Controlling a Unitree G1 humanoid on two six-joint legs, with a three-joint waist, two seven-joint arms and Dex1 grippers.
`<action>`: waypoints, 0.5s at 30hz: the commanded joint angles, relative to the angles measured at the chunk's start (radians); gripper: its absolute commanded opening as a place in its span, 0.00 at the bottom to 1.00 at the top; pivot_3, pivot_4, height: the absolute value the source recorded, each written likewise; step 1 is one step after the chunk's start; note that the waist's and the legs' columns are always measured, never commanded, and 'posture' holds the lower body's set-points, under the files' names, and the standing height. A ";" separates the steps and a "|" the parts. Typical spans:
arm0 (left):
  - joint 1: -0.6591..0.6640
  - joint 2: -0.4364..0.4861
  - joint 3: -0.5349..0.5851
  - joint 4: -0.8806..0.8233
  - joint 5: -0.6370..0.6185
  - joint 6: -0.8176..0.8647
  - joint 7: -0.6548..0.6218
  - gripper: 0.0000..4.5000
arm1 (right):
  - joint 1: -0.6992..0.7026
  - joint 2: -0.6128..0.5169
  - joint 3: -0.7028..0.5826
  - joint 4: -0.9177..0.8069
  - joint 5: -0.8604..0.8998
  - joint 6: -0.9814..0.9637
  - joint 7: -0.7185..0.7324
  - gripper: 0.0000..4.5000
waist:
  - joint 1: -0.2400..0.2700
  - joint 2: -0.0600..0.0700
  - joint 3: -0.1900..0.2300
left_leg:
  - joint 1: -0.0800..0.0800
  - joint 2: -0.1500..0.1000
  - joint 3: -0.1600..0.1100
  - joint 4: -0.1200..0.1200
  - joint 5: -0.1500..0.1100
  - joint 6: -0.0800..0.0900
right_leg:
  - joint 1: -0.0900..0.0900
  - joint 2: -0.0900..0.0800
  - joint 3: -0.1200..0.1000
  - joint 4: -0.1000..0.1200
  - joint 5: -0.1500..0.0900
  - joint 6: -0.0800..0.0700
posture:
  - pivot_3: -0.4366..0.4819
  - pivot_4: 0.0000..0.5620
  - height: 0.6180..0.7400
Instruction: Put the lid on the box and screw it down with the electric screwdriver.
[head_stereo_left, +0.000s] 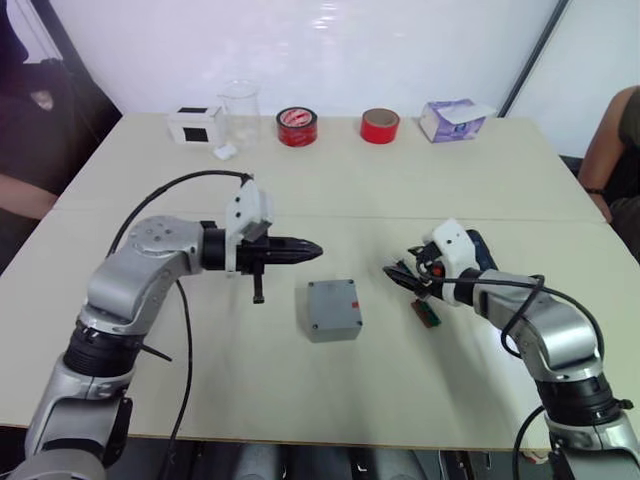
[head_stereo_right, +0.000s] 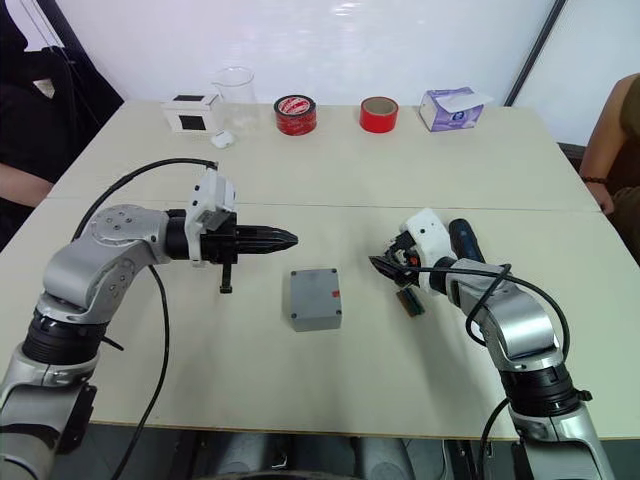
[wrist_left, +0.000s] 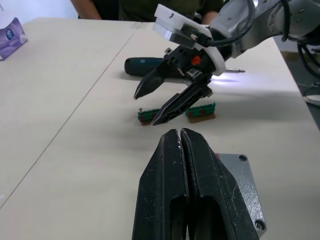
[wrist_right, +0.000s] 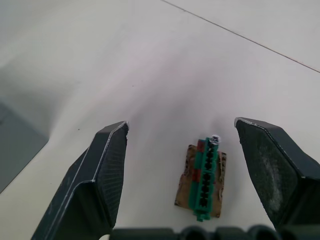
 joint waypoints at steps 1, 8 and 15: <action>-0.012 0.003 0.010 -0.033 -0.014 0.000 0.008 0.00 | -0.036 0.029 -0.054 0.032 0.019 0.016 -0.025 0.77 | 0.000 0.000 0.000 | 0.000 0.000 0.000 0.000 0.000 0.000 | 0.000 0.000 0.000 0.000 0.000 0.000 | 0.48 0.27 1.00; -0.010 0.006 0.007 -0.036 -0.013 0.001 0.012 0.00 | -0.064 0.043 -0.052 0.095 0.008 0.013 -0.032 0.77 | -0.008 0.000 0.000 | 0.000 0.000 0.000 0.000 0.000 0.000 | 0.000 0.000 0.000 0.000 0.000 0.000 | 0.48 0.27 1.00; -0.006 0.008 0.008 -0.043 -0.015 0.004 0.015 0.00 | -0.068 0.047 -0.044 0.101 0.008 0.017 -0.028 0.77 | -0.014 0.000 0.000 | 0.000 0.000 0.000 0.000 0.000 0.000 | 0.000 0.000 0.000 0.000 0.000 0.000 | 0.48 0.27 1.00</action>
